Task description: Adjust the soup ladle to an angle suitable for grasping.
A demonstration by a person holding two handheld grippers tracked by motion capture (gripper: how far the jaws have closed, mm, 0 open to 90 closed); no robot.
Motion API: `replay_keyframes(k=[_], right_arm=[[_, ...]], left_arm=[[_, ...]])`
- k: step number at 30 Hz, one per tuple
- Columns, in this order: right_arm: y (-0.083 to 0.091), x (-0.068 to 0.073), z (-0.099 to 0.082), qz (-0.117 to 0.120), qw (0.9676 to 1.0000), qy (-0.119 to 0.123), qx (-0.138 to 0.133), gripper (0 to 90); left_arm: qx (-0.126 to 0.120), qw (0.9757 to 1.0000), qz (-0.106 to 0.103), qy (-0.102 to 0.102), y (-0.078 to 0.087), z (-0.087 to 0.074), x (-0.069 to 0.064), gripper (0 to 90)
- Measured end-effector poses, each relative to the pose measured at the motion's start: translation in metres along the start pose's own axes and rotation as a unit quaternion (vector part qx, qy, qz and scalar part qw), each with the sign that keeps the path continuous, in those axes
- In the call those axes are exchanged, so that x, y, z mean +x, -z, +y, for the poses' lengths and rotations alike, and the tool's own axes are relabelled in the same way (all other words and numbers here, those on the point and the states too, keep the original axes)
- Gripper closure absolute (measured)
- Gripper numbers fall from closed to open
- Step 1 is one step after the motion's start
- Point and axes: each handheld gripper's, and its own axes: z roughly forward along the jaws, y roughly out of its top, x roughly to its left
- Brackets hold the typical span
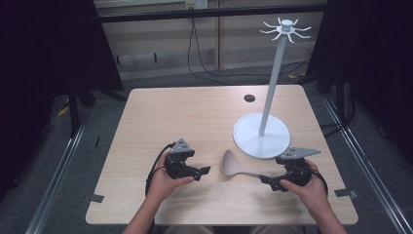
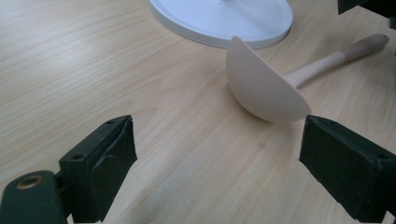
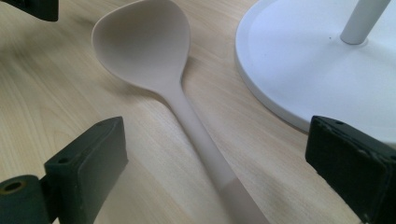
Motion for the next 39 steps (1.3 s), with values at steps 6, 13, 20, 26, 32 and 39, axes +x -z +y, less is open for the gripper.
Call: replay_keyframes(k=[6, 13, 20, 26, 32, 39], right_arm=[[0.001, 0.002, -0.002, 0.003, 1.0, -0.003, -0.005, 6.1], [-0.007, 0.01, 0.002, -0.001, 0.9998, -0.003, -0.017, 17.0], [-0.018, 0.013, 0.011, -0.006, 0.9994, -0.003, -0.033, 27.5], [-0.026, 0.016, 0.018, -0.025, 0.9989, -0.002, -0.039, 44.0], [-0.039, 0.021, 0.025, -0.009, 0.9995, 0.0, -0.029, 53.5], [-0.057, 0.029, 0.034, 0.011, 0.9995, 0.008, -0.029, 70.7]], left_arm=[[0.003, 1.0, -0.007, -0.006, -0.006, 0.003, -0.003, 11.0], [0.003, 1.0, -0.005, -0.001, -0.006, 0.002, -0.001, 11.2], [0.006, 1.0, -0.004, 0.0, -0.006, 0.0, -0.001, 11.3], [0.004, 1.0, 0.003, 0.004, -0.001, -0.003, 0.002, 11.3], [0.004, 0.9999, 0.011, 0.009, 0.006, -0.008, 0.004, 11.5], [0.004, 0.9997, 0.019, 0.016, 0.012, -0.013, 0.007, 11.6]])
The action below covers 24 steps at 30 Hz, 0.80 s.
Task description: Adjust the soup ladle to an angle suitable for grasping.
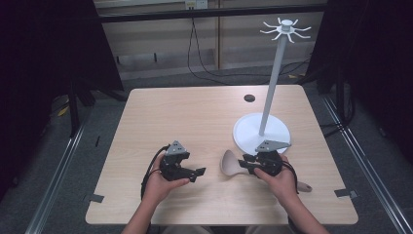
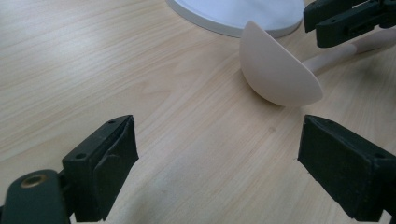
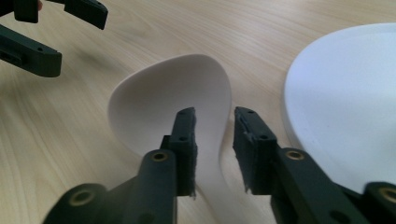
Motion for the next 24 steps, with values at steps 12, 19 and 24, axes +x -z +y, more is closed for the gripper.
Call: replay_keyframes(k=[12, 19, 24], right_arm=[[-0.031, 0.009, 0.0, 0.017, 0.9997, 0.012, 0.015, 90.0], [-0.046, 0.014, -0.003, 0.018, 0.9996, 0.004, 0.02, 90.0], [-0.052, 0.017, -0.005, 0.013, 0.9995, 0.015, 0.026, 90.0]], left_arm=[[-0.001, 1.0, 0.003, 0.003, 0.002, -0.001, 0.002, 11.8], [-0.005, 1.0, 0.006, 0.0, 0.005, 0.0, 0.003, 12.0], [-0.006, 1.0, 0.005, 0.0, 0.006, 0.0, 0.003, 12.4]])
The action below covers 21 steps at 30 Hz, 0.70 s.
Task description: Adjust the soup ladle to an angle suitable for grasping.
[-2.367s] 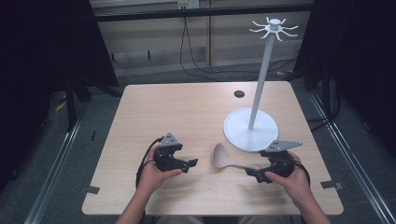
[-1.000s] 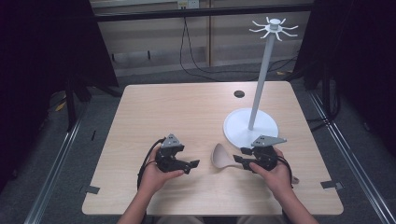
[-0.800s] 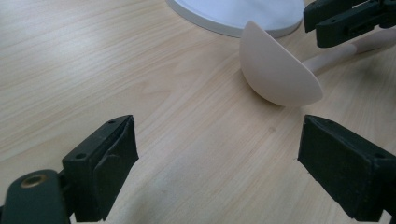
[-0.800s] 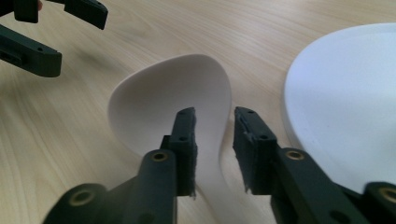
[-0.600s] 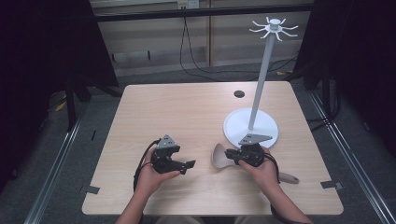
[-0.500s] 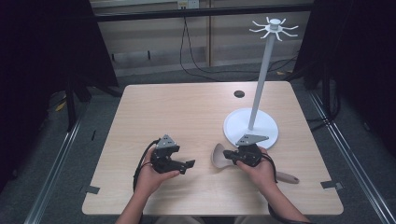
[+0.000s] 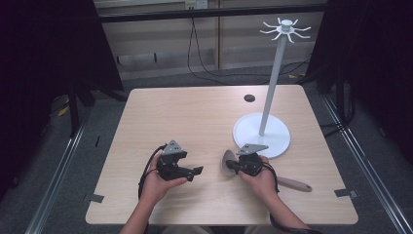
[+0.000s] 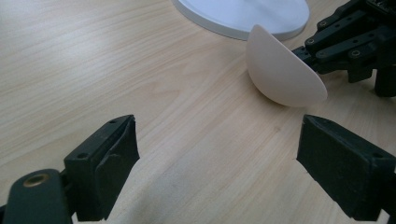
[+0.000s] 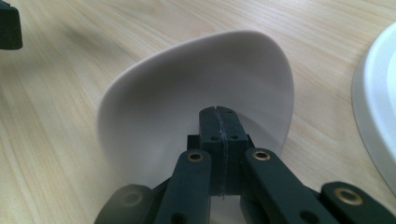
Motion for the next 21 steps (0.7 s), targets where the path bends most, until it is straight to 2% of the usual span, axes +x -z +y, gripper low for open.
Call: replay_keyframes(k=[6, 15, 21], right_arm=[[0.0, 0.002, 0.0, 0.001, 1.0, 0.009, -0.002, 90.0], [-0.006, 0.013, 0.005, 0.012, 0.9996, 0.023, -0.008, 90.0], [-0.012, 0.02, 0.009, 0.022, 0.9995, 0.02, -0.012, 90.0]], left_arm=[[0.002, 1.0, -0.001, 0.001, 0.0, 0.001, -0.001, 12.5], [-0.012, 0.9999, 0.0, 0.003, 0.004, 0.005, -0.001, 12.5], [-0.022, 0.9997, 0.008, 0.009, 0.01, 0.005, 0.006, 12.5]])
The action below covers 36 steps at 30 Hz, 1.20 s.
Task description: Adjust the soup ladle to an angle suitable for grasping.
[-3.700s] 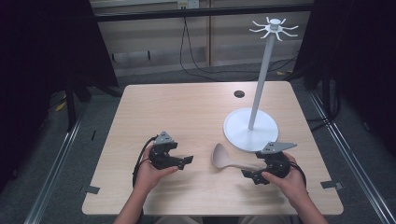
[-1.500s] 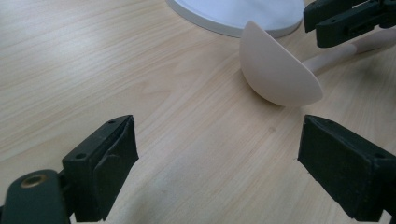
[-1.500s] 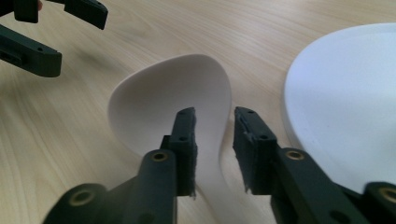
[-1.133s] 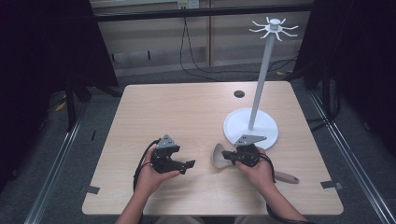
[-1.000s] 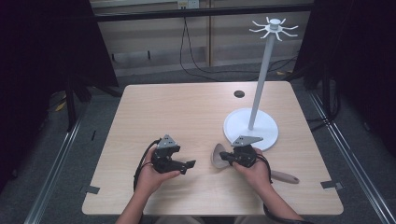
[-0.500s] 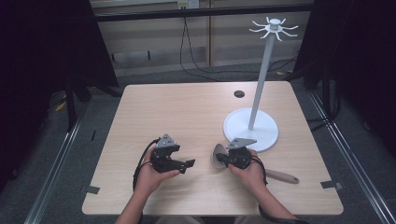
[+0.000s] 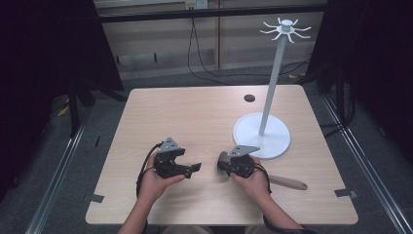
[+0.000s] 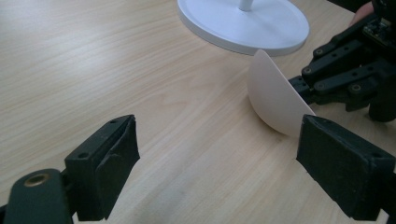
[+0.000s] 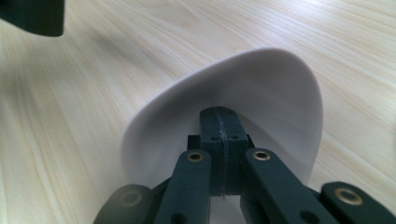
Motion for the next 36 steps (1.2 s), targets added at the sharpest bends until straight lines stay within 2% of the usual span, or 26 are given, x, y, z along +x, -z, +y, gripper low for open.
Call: replay_keyframes(k=[4, 6, 11, 16, 23, 28, 36], right_arm=[[-0.005, 0.005, 0.003, 0.012, 0.9999, 0.001, 0.0, 90.0], [-0.009, 0.008, 0.005, 0.017, 0.9999, 0.002, 0.001, 90.0], [-0.017, 0.018, 0.009, 0.029, 0.9996, 0.005, -0.001, 90.0], [-0.027, 0.031, 0.014, 0.042, 0.999, 0.012, -0.003, 90.0], [-0.035, 0.041, 0.017, 0.056, 0.9983, 0.017, -0.007, 90.0], [-0.043, 0.05, 0.021, 0.066, 0.9975, 0.025, -0.006, 90.0], [-0.052, 0.059, 0.026, 0.078, 0.9964, 0.033, -0.006, 90.0]], left_arm=[[-0.005, 1.0, 0.005, 0.006, 0.004, 0.0, 0.005, 12.5], [-0.008, 0.9998, 0.016, 0.006, 0.007, 0.0, 0.008, 12.5], [-0.011, 0.9997, 0.019, 0.012, 0.01, -0.001, 0.012, 12.5], [-0.018, 0.9995, 0.022, 0.013, 0.013, 0.0, 0.013, 12.5], [-0.016, 0.9995, 0.022, 0.014, 0.013, -0.001, 0.012, 12.5], [-0.019, 0.9992, 0.03, 0.016, 0.017, -0.001, 0.014, 12.5], [-0.023, 0.9989, 0.032, 0.026, 0.02, -0.003, 0.018, 12.5]])
